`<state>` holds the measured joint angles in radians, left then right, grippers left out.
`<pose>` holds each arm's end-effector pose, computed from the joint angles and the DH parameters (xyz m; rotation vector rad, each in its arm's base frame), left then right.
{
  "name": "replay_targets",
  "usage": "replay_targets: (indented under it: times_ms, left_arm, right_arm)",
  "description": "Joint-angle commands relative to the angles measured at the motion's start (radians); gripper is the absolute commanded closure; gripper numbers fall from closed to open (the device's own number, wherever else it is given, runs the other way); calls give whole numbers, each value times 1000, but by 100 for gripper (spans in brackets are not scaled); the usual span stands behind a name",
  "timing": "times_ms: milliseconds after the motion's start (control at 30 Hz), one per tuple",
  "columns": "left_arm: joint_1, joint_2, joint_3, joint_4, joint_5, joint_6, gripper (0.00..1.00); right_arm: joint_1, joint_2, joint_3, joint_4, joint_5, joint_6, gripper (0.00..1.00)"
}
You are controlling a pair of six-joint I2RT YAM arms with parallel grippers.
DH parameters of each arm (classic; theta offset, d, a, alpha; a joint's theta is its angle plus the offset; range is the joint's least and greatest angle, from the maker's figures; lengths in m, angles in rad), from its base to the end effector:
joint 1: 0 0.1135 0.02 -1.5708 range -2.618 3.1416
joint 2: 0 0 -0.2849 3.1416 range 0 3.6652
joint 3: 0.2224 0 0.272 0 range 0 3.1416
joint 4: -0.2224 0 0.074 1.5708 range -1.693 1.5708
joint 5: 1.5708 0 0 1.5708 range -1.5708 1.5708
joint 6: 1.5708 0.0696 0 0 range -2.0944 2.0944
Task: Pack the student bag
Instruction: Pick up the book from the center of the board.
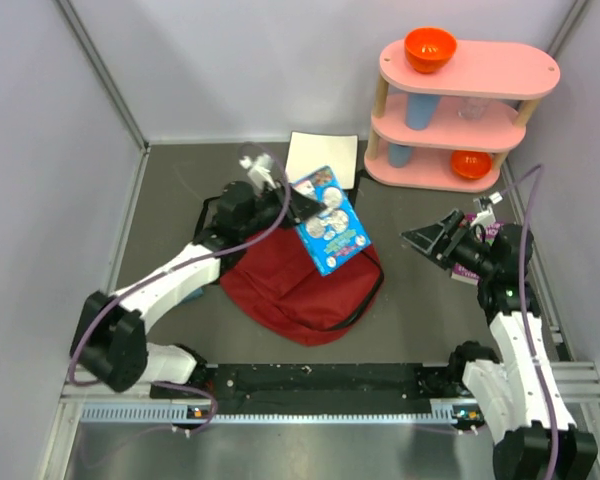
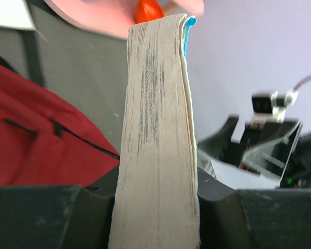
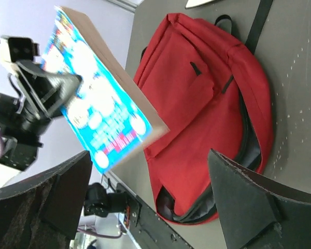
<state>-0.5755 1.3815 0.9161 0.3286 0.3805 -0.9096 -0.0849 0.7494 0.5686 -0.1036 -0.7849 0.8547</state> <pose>0.2944 -0.2218 0.3090 -0.0014 1.9174 -1.3830 0.2049 0.0319 0.2843 0.3295 1.9316 1.2447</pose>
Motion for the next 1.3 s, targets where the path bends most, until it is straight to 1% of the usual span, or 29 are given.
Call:
replay_targets:
  times_ms: [0, 67, 133, 200, 300, 367, 433, 500, 533, 567, 600, 700, 767, 833, 867, 933, 967, 1000, 1033, 1067, 1100, 1133, 1167, 1233, 1267]
  left_arm:
    - [83, -186, 1, -40, -81, 15, 100]
    - [94, -240, 10, -118, -97, 44, 100]
    - [98, -272, 1, -138, -107, 57, 100]
    - [103, -311, -8, -175, -115, 69, 100]
    - [106, -358, -5, -253, -146, 100, 100]
    - [106, -398, -3, -286, -172, 118, 100]
    - [106, -426, -5, -322, -211, 146, 100]
    - [108, -458, -2, -326, -235, 153, 100]
    - [108, -463, 4, -364, -241, 155, 100]
    - [108, -469, 16, -364, -232, 158, 100]
    - [108, -467, 21, -364, -226, 161, 100]
    - [106, -463, 7, -338, -206, 155, 100]
    - [106, -464, -23, -260, -190, 156, 100]
    - [106, -476, -63, -228, -195, 127, 100]
    - [106, -481, -81, -183, -198, 115, 100]
    - [106, -493, -111, -154, -184, 94, 100]
    - [106, -504, -134, -151, -186, 84, 100]
    - [106, -515, -149, -154, -186, 66, 100]
    - [106, -542, -183, -154, -178, 55, 100]
    - [105, -561, -204, -149, -180, 48, 100]
    - [103, -578, -227, -125, -181, 26, 100]
    - [103, -620, -277, -108, -189, 17, 100]
    - [101, -642, -305, -91, -196, 5, 100]
    - [101, -691, -368, -18, -218, -21, 100]
    - [100, -703, -376, -11, -226, -20, 100]
  right_arm:
    - [8, -100, -108, -50, -43, -7, 9]
    - [10, -158, -174, -35, -86, 27, 8]
    - [10, -199, -212, -34, -125, 40, 8]
    - [10, -252, -223, -30, -140, 43, 7]
    - [10, -266, -217, 13, -149, 38, 7]
    - [11, -254, -181, 50, -160, 27, 1]
    - [11, -223, -113, 48, -154, -3, 1]
    - [13, -197, -50, -19, -120, -37, 1]
    - [13, -167, 21, -53, -111, -74, 1]
    - [14, -151, 51, -94, -99, -86, 1]
    - [19, -139, 69, -93, -96, -92, 1]
    - [25, -98, 80, -26, -53, -77, 1]
    - [25, -42, 82, 37, -45, -56, 1]
    - [27, 4, 128, 30, -18, -48, 1]
    - [27, 48, 138, 25, -5, -33, 1]
    - [31, 74, 137, 30, -26, 21, 1]
    - [63, 53, 113, 57, -36, 39, 1]
    - [109, 15, 18, 97, -15, 64, 1]
    - [155, -23, -39, 225, 25, 123, 1]
    - [268, -62, -94, 289, 127, 154, 1]
    - [315, -124, -175, 350, 175, 182, 1]
    - [350, -139, -197, 417, 218, 222, 1]
    - [394, -143, -205, 418, 272, 237, 1]
    - [404, -108, -194, 407, 280, 271, 1]
    - [409, -92, -191, 400, 274, 286, 1]
